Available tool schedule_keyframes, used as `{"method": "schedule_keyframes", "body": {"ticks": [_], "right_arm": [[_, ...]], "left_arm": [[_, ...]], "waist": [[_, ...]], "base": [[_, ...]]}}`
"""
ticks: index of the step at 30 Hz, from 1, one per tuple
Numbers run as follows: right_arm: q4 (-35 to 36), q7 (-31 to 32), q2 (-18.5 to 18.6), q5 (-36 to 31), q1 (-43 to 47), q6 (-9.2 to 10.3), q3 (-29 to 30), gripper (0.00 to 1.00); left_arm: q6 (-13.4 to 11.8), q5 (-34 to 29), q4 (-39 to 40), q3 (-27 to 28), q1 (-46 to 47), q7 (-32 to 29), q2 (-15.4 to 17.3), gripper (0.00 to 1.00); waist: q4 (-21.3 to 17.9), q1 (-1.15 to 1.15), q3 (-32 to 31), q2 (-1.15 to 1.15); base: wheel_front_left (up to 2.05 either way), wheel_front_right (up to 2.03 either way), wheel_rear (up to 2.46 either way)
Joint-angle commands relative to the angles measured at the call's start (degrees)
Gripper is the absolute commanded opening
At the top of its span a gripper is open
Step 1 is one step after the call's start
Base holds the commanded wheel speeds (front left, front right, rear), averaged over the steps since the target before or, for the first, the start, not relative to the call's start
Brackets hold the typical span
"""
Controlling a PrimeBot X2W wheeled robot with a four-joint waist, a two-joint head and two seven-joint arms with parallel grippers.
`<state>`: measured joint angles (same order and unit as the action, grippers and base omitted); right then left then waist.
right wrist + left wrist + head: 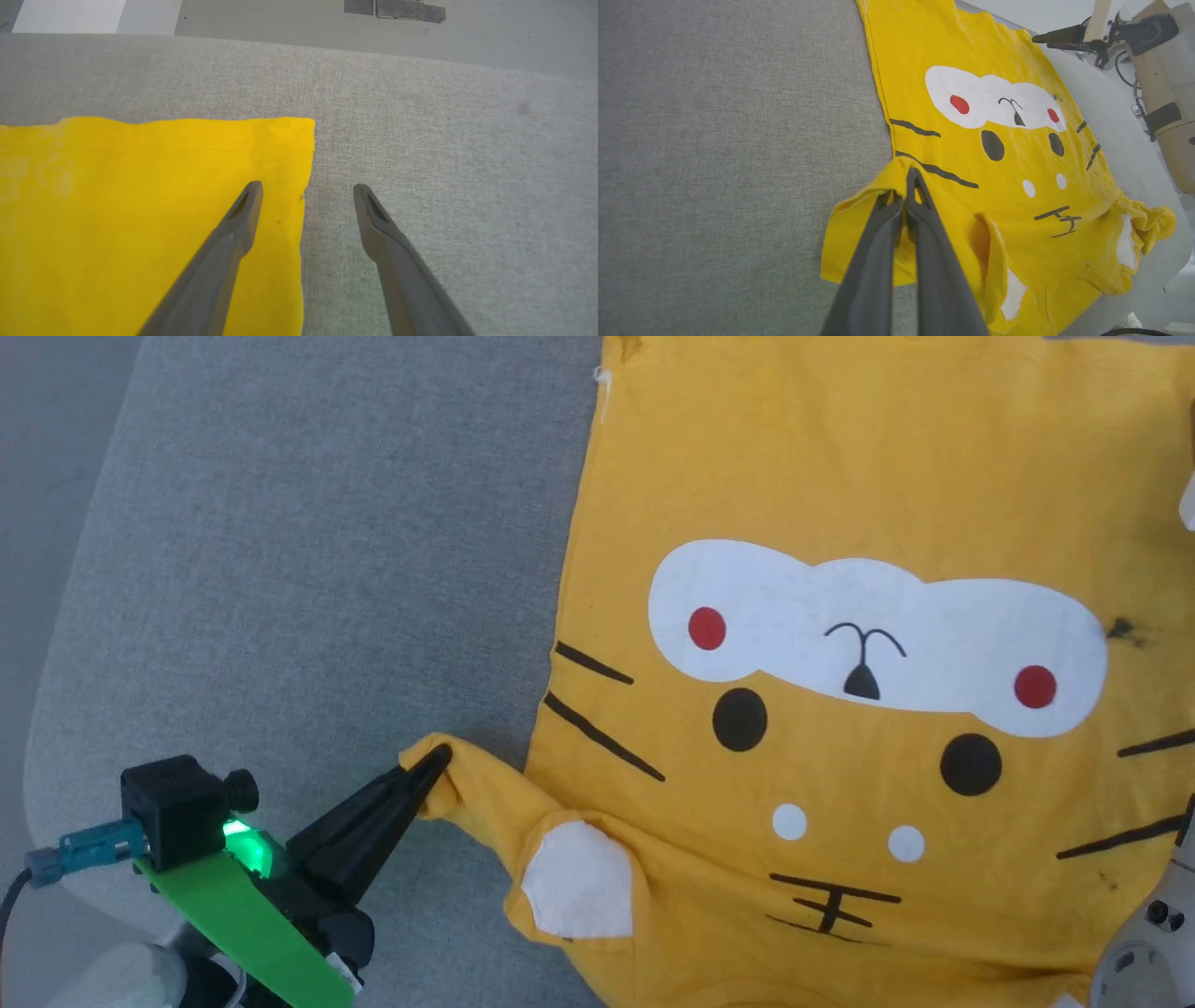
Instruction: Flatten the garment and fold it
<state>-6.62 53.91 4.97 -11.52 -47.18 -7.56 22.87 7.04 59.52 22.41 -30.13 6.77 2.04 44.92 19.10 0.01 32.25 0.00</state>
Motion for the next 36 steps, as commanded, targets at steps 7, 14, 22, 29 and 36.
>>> {"method": "schedule_keyframes", "body": {"ticks": [7,14,22,29,36], "right_arm": [[-0.5,-0.34,-0.72,-2.19,-1.62,0.08,0.46,0.0],[-1.09,-3.06,-0.54,-2.15,-2.54,0.08,0.19,0.0],[-0.34,-6.37,1.85,4.62,1.54,0.08,-2.21,0.0],[4.56,-6.15,4.55,14.24,13.76,0.08,-1.91,0.0],[16.2,-4.53,3.03,21.81,32.49,0.08,-0.44,0.0]], "left_arm": [[0.41,0.9,-1.4,-1.76,3.1,1.18,0.25,0.0],[0.44,1.09,-2.53,-2.66,4.2,3.0,0.78,0.0],[-0.77,1.87,-3.35,-1.53,2.84,4.09,1.8,0.0],[-4.42,2.59,-2.53,-0.69,-0.26,4.49,2.61,0.0],[-8.59,2.76,-1.38,-0.08,-4.09,5.16,3.42,0.0]], "waist": [[2.09,-0.01,3.08,0.0],[0.81,-0.01,1.61,0.0],[-2.45,-0.01,-3.87,0.0],[-6.3,-0.01,-11.12,0.0],[-10.54,-0.01,-16.83,0.0]], "base": [[0.0,0.0,0.0],[0.0,0.0,0.0],[0.0,0.0,0.0],[0.0,0.0,0.0],[0.0,0.0,0.0]]}}
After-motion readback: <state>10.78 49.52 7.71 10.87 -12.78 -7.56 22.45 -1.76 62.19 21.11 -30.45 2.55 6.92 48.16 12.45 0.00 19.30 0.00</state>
